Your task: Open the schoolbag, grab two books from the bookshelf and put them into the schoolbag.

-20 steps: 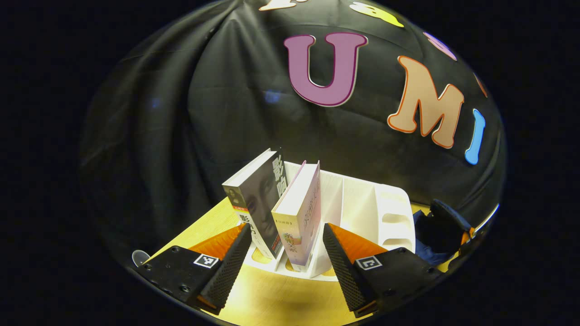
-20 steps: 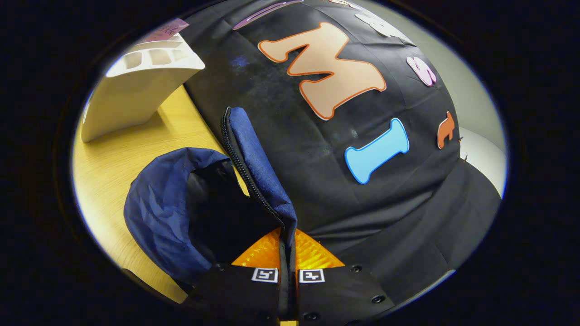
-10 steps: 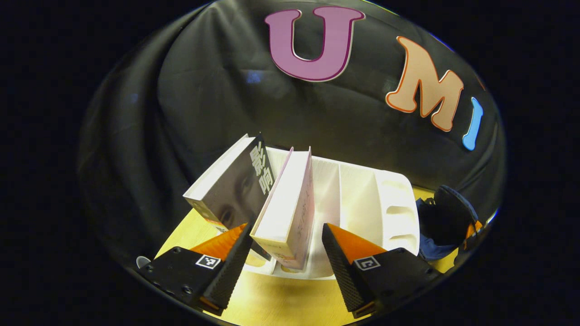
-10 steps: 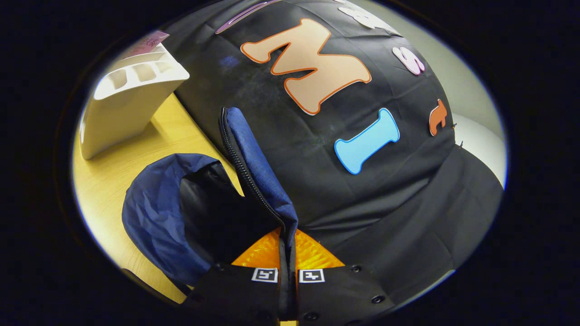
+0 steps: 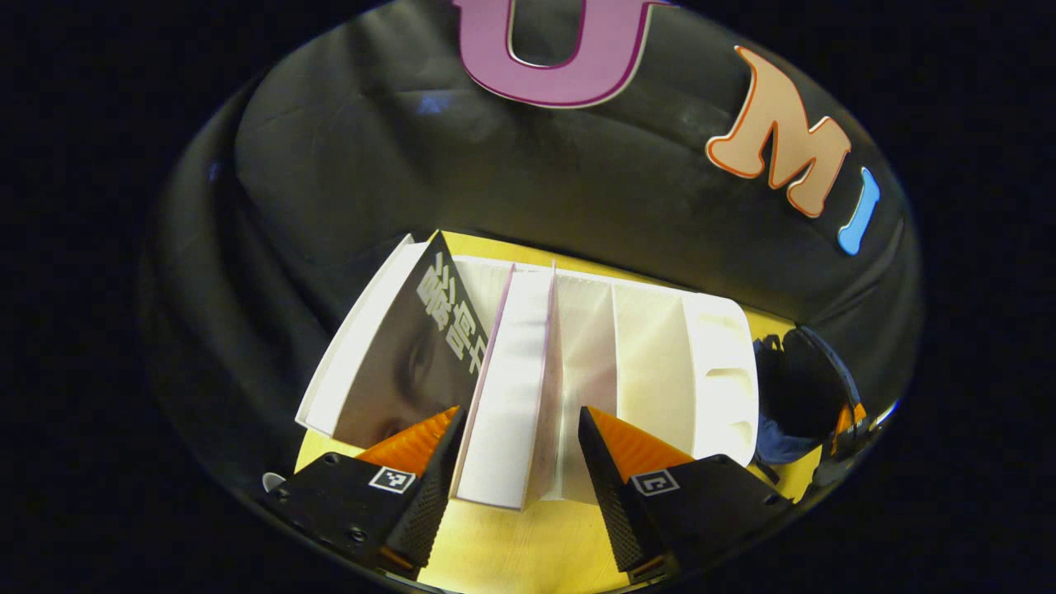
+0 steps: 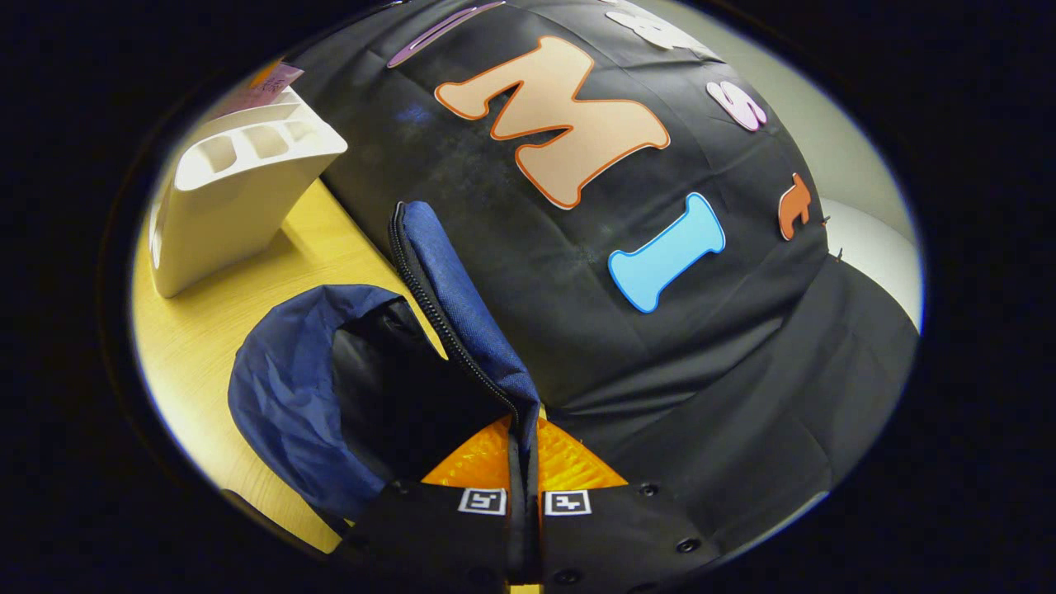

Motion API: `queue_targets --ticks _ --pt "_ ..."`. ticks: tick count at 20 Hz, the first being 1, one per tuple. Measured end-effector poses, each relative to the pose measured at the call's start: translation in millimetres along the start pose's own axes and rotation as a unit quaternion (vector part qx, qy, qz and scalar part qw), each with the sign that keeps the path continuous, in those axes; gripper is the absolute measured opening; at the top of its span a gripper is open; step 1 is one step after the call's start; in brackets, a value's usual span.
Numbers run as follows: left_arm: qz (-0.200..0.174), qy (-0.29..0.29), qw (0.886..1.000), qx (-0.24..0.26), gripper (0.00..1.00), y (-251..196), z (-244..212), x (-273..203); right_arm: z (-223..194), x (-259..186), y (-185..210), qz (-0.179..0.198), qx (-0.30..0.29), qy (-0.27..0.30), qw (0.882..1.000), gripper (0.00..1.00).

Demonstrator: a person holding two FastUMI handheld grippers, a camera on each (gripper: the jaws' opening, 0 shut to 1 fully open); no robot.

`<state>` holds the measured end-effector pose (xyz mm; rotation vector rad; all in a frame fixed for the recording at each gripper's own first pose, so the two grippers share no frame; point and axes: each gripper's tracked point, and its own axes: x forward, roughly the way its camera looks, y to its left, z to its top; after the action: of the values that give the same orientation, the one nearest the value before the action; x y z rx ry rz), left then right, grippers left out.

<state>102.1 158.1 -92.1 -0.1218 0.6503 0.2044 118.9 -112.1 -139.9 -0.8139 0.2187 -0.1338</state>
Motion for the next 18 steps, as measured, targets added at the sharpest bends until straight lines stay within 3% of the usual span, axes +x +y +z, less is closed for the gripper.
queue_targets --ticks 2,3,7,8,10,12,16,18 --pt "-0.005 0.038 0.999 0.007 0.79 -2.6 -1.8 4.9 -1.3 0.1 -1.3 0.0 0.005 0.001 1.0 0.03" --pt "-0.011 0.056 0.998 0.011 0.83 -4.9 -2.9 6.7 -2.1 0.0 -2.3 0.0 0.007 0.002 1.0 0.01" --pt "-0.009 0.115 0.993 0.034 0.75 -7.6 -1.7 15.3 -2.3 -1.7 1.7 0.004 0.004 0.001 1.0 0.03" --pt "-0.014 0.133 0.99 0.041 0.77 -11.0 -3.2 16.2 -2.4 -1.8 2.0 0.006 0.005 0.001 1.0 0.04" --pt "-0.026 0.17 0.984 0.047 0.73 -19.6 -9.5 16.1 -3.9 -2.1 2.0 0.007 0.009 0.002 1.0 0.03" --pt "-0.034 0.197 0.978 0.054 0.59 -26.4 -13.4 16.4 -3.4 -2.1 1.2 0.007 0.013 0.001 1.0 0.03" --pt "-0.021 0.223 0.972 0.068 0.51 -24.6 -14.6 27.3 -4.5 -1.8 -0.6 0.007 0.017 0.001 1.0 0.01" --pt "-0.021 0.235 0.969 0.07 0.57 -24.9 -17.7 34.0 -4.2 -0.8 -0.6 0.01 0.016 0.001 1.0 0.01"
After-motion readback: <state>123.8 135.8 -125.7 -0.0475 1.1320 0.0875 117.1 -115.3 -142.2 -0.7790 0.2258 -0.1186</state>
